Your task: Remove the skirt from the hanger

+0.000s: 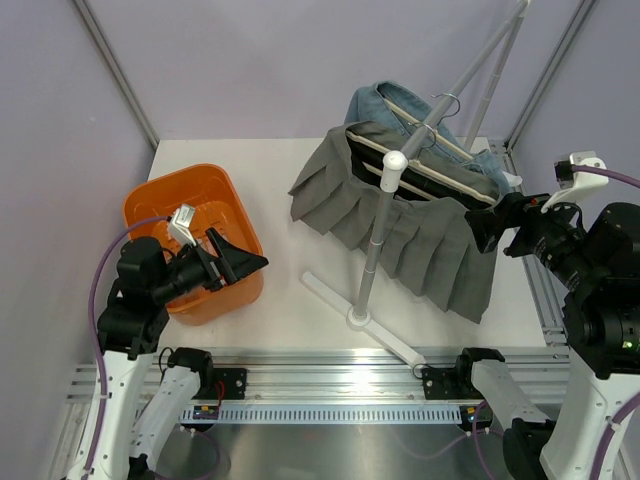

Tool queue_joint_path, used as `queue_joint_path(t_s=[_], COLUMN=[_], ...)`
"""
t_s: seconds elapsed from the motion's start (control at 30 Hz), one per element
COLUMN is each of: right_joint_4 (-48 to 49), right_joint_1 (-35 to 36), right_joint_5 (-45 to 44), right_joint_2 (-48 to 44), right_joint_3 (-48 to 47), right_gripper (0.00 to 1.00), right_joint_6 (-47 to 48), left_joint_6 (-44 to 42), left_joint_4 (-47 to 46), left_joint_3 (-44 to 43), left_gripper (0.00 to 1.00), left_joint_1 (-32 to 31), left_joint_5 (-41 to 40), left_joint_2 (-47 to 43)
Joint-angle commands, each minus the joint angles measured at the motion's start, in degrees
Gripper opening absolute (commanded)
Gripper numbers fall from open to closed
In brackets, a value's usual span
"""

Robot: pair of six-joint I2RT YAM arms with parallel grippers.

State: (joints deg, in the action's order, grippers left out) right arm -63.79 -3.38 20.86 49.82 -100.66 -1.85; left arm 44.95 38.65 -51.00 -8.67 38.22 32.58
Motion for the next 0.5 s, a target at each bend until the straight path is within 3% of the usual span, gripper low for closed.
queue_joint_path(t_s=[0.0, 0.33, 0.47], right_joint_4=[3.67, 4.29, 4.12], right_joint_1=[-0.05, -0.05, -0.05], right_joint_5=[3.3, 5.33, -2.29], right_joint_2=[-0.78, -1.66, -2.27], right_joint_3=[1.96, 5.12, 5.48], right_gripper=[0.85, 0.82, 0.82], right_joint_6=[1.5, 3.61, 3.87], left_joint_6=[-0.92, -0.13, -0.39], left_joint_4=[-3.76, -4.64, -4.55], left_joint_3=[-1.56, -0.32, -0.06], left_gripper=[0.99, 0.99, 0.99], left_joint_1=[-0.12, -0.21, -0.12], left_joint_5=[2.12, 2.48, 2.48], left_joint_2=[0.47, 0.73, 0.64])
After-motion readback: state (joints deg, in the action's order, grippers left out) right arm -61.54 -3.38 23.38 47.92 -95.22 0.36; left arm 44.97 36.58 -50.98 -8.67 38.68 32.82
